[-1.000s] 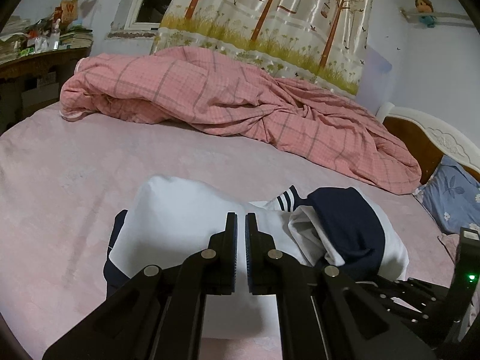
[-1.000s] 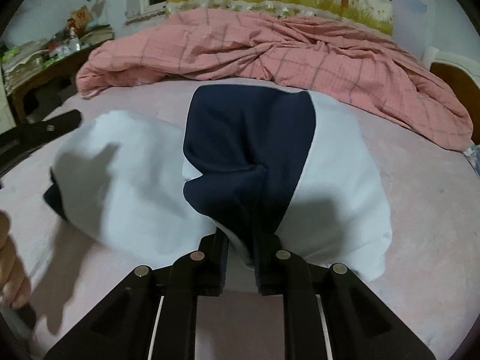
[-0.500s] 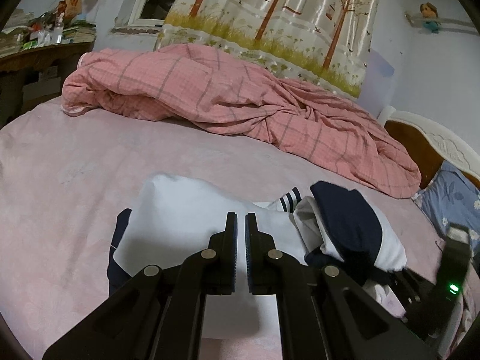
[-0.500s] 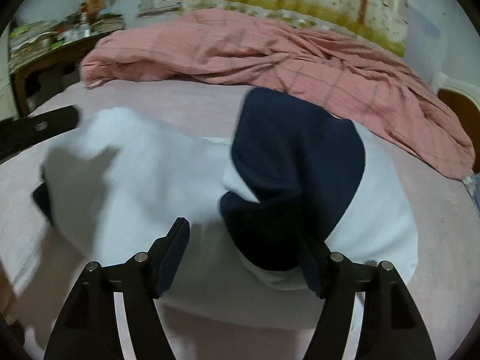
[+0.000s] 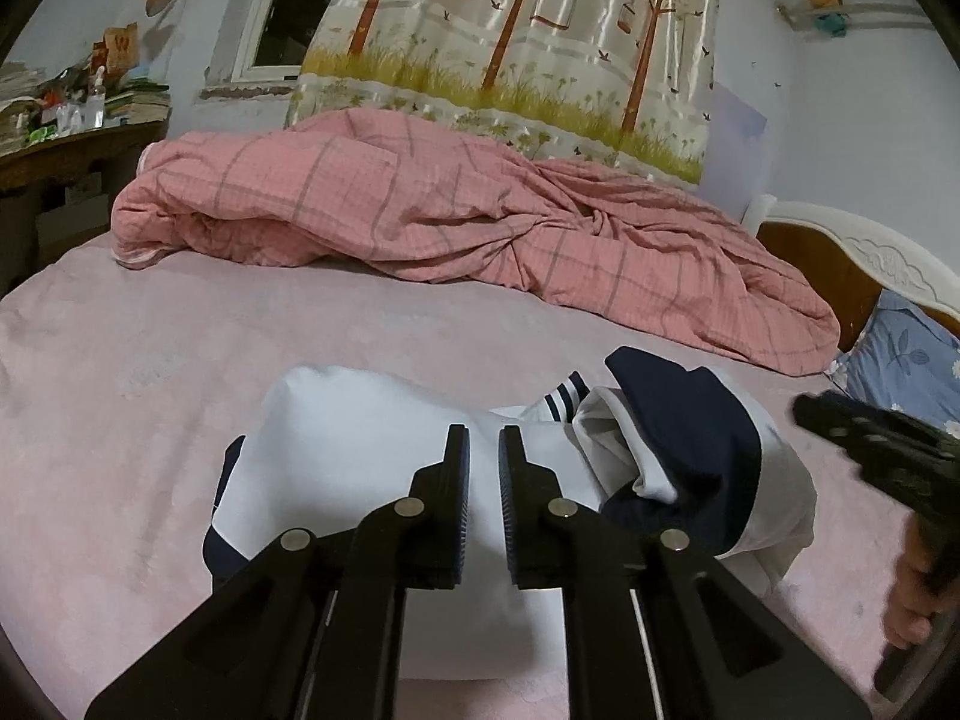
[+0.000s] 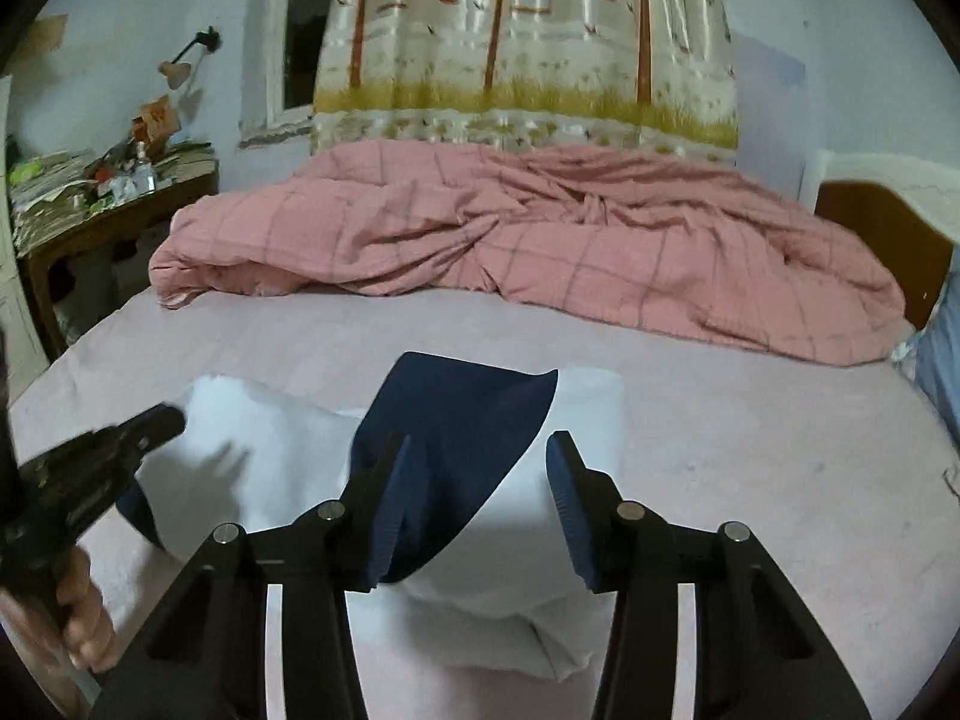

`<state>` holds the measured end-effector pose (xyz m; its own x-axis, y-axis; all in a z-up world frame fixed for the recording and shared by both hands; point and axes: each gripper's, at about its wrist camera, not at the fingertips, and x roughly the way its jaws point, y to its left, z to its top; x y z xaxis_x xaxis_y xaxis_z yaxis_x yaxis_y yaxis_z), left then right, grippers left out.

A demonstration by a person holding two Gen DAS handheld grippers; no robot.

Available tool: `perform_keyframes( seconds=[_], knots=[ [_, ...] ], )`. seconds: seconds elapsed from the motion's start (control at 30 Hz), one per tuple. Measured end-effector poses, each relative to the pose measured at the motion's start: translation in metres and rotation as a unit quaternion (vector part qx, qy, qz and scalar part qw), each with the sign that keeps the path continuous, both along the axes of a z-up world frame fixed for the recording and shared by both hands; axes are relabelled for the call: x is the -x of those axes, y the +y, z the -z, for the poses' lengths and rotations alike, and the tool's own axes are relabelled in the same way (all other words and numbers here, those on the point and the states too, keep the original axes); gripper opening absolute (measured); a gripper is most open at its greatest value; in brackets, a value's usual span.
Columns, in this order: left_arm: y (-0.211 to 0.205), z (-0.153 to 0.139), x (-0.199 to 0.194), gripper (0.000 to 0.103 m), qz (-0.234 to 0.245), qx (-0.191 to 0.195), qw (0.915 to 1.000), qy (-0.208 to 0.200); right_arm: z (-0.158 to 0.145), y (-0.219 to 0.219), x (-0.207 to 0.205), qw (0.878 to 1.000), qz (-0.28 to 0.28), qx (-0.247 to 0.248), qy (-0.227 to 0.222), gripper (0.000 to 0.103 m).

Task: Fold large clothes

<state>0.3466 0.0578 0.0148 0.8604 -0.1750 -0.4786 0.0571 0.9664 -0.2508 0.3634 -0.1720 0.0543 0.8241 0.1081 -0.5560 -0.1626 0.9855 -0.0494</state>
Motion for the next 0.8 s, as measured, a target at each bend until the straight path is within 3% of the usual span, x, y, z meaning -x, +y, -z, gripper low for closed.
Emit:
perform_keyframes(
  seconds=[0.17,0.3,0.37,0.5,0.6,0.7,0.73,0.8],
  knots=[
    [0.0,0.004,-0.002,0.012,-0.001,-0.003,1.0,0.004,0.059,0.008,-0.039,0.995,-0.017,0.038,0.091,0.049],
    [-0.006,0.008,-0.004,0.014,0.002,-0.02,0.9998,0.007,0.085,0.029,-0.017,0.988,-0.052,0.134,0.059,0.053],
    [-0.011,0.011,-0.005,0.014,0.004,-0.034,0.9994,0.008,0.085,0.029,-0.01,0.986,-0.066,0.139,0.06,0.053],
    [-0.024,0.018,-0.005,0.021,0.017,-0.067,0.9976,-0.006,0.078,0.011,-0.008,0.988,-0.094,0.095,0.073,0.053],
    [-0.038,0.029,-0.007,0.024,0.011,-0.127,0.9916,-0.024,0.07,-0.001,-0.004,0.989,-0.117,0.054,0.071,0.053],
    [-0.043,0.028,-0.004,0.024,0.043,-0.102,0.9935,-0.027,0.053,-0.03,-0.007,0.991,-0.106,-0.04,0.067,0.053],
    [-0.044,0.024,0.001,0.03,0.053,-0.09,0.9938,-0.037,0.048,-0.042,-0.008,0.991,-0.093,-0.068,0.066,0.053],
    [-0.048,0.016,0.008,0.053,0.063,-0.075,0.9934,-0.059,0.041,-0.065,-0.009,0.992,-0.052,-0.105,0.055,0.053]
  ],
)
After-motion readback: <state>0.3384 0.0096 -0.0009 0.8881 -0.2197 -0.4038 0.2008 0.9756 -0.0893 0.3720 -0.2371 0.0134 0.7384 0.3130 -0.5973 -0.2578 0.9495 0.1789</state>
